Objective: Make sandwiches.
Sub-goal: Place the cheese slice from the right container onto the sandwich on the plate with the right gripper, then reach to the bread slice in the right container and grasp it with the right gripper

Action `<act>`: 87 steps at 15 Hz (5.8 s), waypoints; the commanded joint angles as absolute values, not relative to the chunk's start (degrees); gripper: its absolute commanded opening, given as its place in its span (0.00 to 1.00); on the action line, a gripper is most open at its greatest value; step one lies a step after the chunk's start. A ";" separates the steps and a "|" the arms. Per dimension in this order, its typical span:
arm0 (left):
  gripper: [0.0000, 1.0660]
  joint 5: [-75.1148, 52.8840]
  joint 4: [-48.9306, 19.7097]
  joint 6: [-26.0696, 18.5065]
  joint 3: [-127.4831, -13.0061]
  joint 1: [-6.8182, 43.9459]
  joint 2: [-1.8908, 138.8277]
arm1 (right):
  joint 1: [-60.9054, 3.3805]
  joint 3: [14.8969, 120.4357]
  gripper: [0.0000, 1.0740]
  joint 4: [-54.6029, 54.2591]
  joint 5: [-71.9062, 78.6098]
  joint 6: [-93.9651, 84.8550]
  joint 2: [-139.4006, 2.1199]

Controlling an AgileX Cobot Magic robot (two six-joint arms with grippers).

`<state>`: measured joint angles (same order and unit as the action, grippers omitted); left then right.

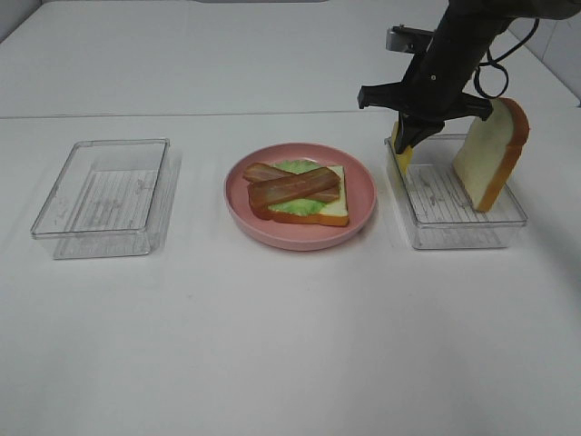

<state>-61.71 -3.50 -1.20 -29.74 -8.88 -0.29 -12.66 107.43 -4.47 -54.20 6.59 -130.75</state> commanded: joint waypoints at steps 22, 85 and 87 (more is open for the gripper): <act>0.94 -61.36 -3.95 -0.97 -29.62 -9.00 -1.49 | -19.54 84.68 0.00 -74.54 -39.25 -34.95 -121.35; 0.94 -61.36 -3.95 -0.97 -29.62 -9.00 -1.49 | 1.32 111.90 0.90 -3.72 -66.06 -0.63 -130.29; 0.94 -61.36 -3.95 -0.97 -29.62 -9.00 -1.49 | 1.32 111.90 0.88 -3.72 -66.06 -0.63 -130.41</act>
<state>-61.71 -3.50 -1.20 -29.74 -8.88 -0.29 1.26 111.61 -3.55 -65.78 0.00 -130.18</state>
